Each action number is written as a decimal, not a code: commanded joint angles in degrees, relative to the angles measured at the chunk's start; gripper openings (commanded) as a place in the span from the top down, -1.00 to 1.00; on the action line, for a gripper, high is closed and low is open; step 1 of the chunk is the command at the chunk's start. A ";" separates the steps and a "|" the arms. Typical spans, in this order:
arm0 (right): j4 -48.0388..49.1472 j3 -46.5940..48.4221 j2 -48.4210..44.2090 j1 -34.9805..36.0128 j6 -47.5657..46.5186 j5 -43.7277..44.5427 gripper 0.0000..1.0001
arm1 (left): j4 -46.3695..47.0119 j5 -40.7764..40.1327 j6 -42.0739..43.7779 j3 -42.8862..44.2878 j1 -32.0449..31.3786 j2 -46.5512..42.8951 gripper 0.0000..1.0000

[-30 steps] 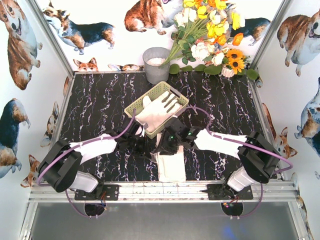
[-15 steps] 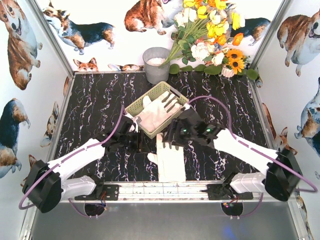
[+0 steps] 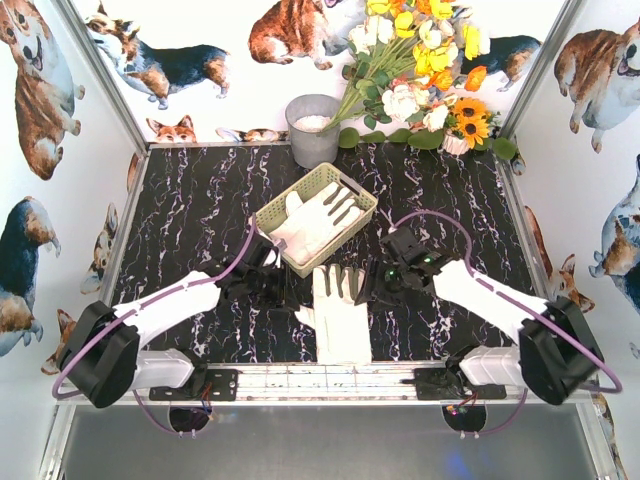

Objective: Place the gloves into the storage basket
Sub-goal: Pair the glove with the glove, then pick up the glove from the center of the board.

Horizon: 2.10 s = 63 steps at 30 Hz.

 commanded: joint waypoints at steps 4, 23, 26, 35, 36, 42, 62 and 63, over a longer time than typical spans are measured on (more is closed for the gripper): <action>4.55 -1.44 3.24 -0.16 -2.24 -2.81 0.04 | 3.00 0.63 0.37 -1.48 0.48 2.41 0.46; 11.04 -4.29 7.21 -0.16 -0.97 -3.49 0.40 | 9.72 4.54 -0.92 -3.06 0.48 6.79 0.45; 11.05 -4.03 7.64 -0.16 -1.05 -3.30 0.52 | 10.37 5.13 -0.99 -3.05 0.48 8.01 0.43; 8.14 -4.21 5.55 -0.13 -0.25 1.13 0.81 | 11.19 5.47 -1.03 -3.41 0.53 9.58 0.37; 7.97 -4.33 5.06 -0.16 -0.07 1.56 0.83 | 11.21 5.56 -1.03 -3.52 0.49 9.66 0.36; 6.61 -4.83 1.67 -0.16 0.74 4.86 0.94 | 11.17 5.66 -1.12 -3.86 0.49 9.71 0.30; 9.12 -7.08 3.36 -0.16 2.33 4.50 0.96 | 18.40 9.48 -2.93 -6.29 0.57 13.58 -0.01; 9.10 -7.08 3.53 -0.16 2.29 4.50 0.96 | 19.09 9.63 -3.22 -6.40 0.57 13.77 0.00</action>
